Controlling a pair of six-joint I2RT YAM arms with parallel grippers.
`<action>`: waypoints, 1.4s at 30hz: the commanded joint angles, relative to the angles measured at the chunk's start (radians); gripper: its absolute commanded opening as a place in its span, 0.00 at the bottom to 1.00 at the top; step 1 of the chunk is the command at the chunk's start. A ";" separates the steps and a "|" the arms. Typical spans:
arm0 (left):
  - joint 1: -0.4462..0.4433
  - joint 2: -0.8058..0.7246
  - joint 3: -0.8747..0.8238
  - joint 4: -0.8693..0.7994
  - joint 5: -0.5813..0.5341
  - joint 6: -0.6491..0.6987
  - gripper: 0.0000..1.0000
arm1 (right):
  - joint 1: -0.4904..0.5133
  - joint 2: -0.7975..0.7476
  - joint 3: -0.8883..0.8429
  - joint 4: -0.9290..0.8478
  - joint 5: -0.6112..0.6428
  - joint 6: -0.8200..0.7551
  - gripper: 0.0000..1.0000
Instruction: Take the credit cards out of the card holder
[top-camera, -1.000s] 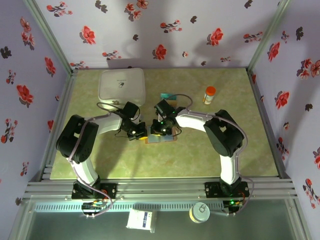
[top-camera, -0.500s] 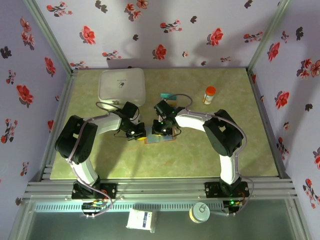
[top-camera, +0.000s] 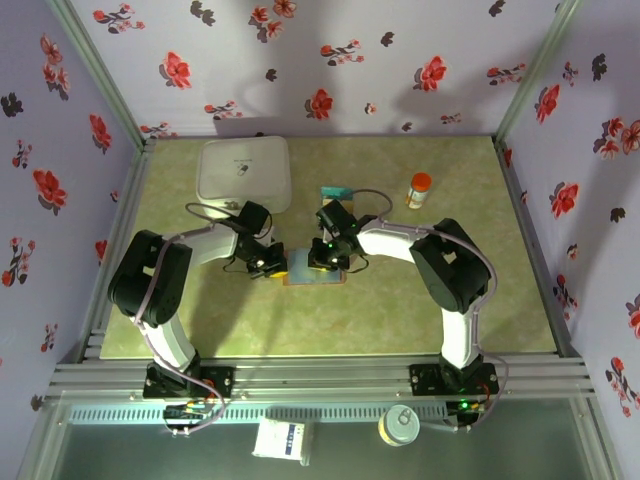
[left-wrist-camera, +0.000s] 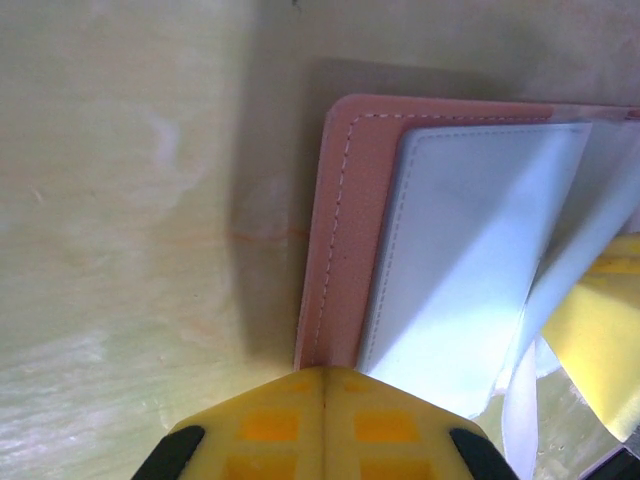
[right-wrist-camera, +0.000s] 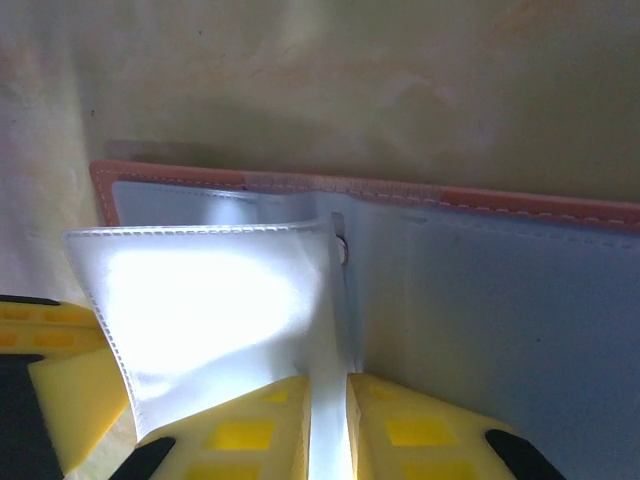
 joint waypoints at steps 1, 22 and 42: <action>0.019 -0.006 0.005 -0.079 -0.065 0.030 0.00 | -0.016 -0.022 -0.042 0.029 -0.009 0.022 0.19; 0.007 -0.074 0.023 0.125 0.119 -0.172 0.21 | -0.025 -0.022 -0.082 0.066 -0.024 0.038 0.19; -0.054 -0.033 -0.026 0.213 0.089 -0.239 0.20 | -0.021 -0.053 -0.065 0.059 -0.035 0.020 0.19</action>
